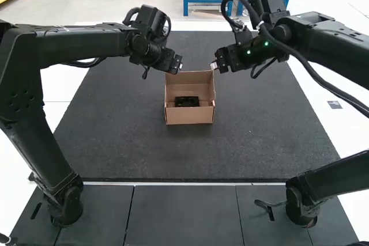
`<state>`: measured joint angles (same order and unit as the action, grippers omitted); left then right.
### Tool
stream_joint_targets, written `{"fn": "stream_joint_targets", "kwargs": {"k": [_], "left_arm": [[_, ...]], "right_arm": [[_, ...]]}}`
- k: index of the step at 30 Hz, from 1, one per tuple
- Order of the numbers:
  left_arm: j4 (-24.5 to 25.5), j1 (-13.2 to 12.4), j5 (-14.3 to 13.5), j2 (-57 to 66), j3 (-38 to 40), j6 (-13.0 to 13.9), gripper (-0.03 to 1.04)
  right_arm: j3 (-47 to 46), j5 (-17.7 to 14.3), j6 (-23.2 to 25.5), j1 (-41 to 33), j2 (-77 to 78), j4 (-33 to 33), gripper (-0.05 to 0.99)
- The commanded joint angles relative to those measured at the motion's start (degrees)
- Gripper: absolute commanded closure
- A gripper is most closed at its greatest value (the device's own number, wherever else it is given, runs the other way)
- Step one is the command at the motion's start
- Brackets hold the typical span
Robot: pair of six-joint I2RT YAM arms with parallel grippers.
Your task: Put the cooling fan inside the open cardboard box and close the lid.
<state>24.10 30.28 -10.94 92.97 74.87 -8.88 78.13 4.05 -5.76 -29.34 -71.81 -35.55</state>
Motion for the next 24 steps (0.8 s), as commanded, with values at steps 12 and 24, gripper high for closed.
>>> {"fn": "stream_joint_targets", "kwargs": {"k": [12, 24], "left_arm": [[-1.42, 1.89, 2.06, 0.02, -4.47, -0.7, 0.04], [-3.09, 1.71, 2.24, 0.11, -8.34, -0.7, 0.04]], "right_arm": [[6.07, 1.31, 0.84, 0.6, 2.82, -6.02, 0.03], [5.46, 4.21, 2.07, 0.6, 3.52, -8.66, 0.03]]}}
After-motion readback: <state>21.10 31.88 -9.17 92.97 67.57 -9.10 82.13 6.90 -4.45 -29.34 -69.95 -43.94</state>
